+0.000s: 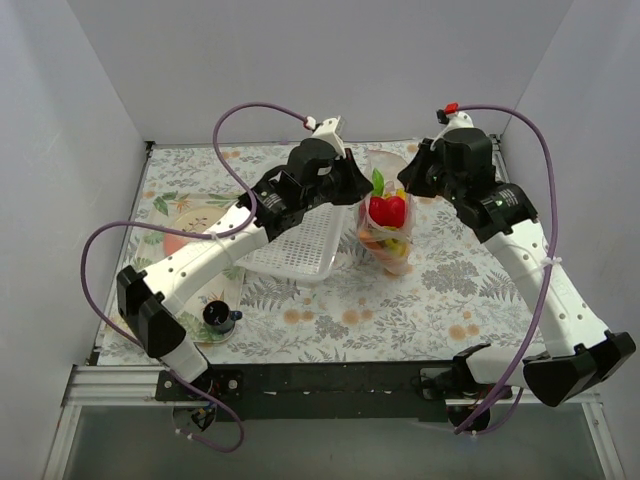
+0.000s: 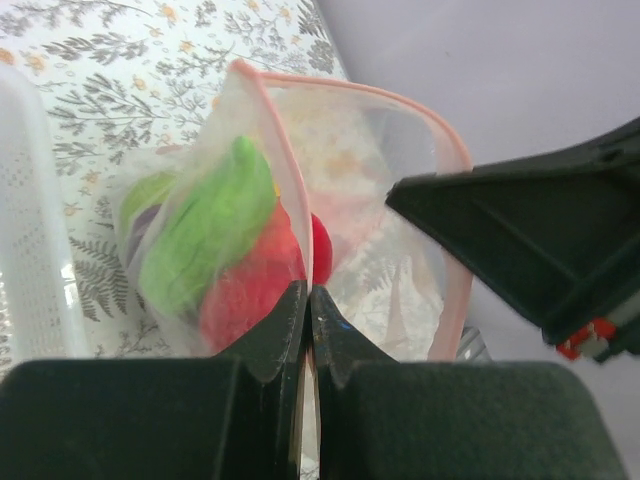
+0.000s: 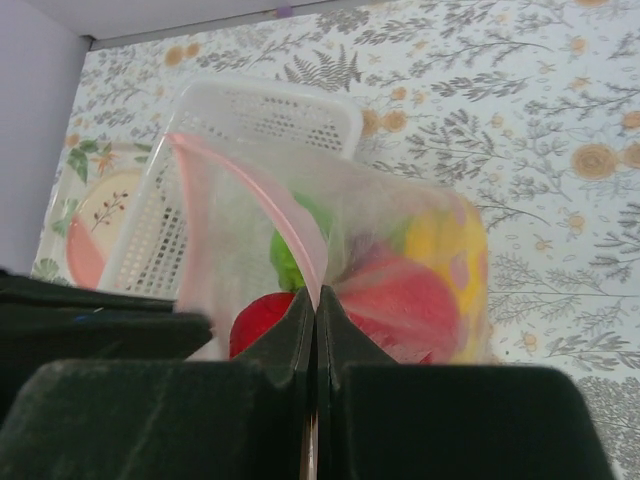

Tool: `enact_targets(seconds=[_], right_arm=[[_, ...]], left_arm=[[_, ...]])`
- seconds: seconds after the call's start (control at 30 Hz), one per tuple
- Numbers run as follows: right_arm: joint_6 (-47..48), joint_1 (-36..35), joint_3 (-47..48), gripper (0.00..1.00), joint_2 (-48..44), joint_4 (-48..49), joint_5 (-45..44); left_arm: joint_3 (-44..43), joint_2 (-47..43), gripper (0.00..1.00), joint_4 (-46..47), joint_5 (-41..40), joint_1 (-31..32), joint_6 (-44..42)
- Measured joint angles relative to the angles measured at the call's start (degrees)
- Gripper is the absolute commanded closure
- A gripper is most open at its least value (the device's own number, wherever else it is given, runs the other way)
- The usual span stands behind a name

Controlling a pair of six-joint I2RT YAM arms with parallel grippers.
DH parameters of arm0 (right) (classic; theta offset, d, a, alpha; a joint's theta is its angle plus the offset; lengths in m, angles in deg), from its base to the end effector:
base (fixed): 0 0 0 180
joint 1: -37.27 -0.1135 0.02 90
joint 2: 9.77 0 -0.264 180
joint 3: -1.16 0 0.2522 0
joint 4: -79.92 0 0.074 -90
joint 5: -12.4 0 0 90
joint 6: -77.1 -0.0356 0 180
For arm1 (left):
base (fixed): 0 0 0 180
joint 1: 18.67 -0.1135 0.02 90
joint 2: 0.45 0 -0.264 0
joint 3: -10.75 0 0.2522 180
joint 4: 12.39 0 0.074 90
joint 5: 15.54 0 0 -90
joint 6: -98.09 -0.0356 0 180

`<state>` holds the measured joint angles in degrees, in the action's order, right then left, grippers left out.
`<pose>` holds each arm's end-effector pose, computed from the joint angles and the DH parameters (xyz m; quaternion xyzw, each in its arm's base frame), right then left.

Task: Place the food in the zip-top bag and seal the zipper
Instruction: Adjust the zipper food storage bag at the center of the board.

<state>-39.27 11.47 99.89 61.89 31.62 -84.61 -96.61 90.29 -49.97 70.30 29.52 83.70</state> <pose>0.2390 0.1107 0.4393 0.0386 0.8235 0.2025 0.5285 0.2468 -0.2721 0.4104 -0.2151 0.7951 -0.4855 0.2931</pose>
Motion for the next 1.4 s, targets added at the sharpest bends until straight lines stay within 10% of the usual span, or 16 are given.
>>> enact_targets(seconds=[0.17, 0.57, 1.03, 1.4], right_arm=[[0.0, -2.6, 0.0, 0.95, 1.1, 0.4, 1.8], [8.5, -2.7, -4.8, 0.33, -3.7, 9.0, 8.9], [18.0, -2.7, -49.5, 0.28, -42.8, 41.2, 8.1], [23.5, -2.7, -74.5, 0.27, -50.3, 69.3, 5.6]], left_arm=[[-2.8, 4.9, 1.0, 0.6, 1.9, 0.5, 1.0], [-2.8, 5.4, 1.0, 0.6, -2.3, -1.2, 6.1], [-2.4, 5.2, 1.0, 1.1, -2.0, -3.2, 7.2], [-2.4, 5.2, 1.0, 1.2, -0.6, -3.5, 7.3]])
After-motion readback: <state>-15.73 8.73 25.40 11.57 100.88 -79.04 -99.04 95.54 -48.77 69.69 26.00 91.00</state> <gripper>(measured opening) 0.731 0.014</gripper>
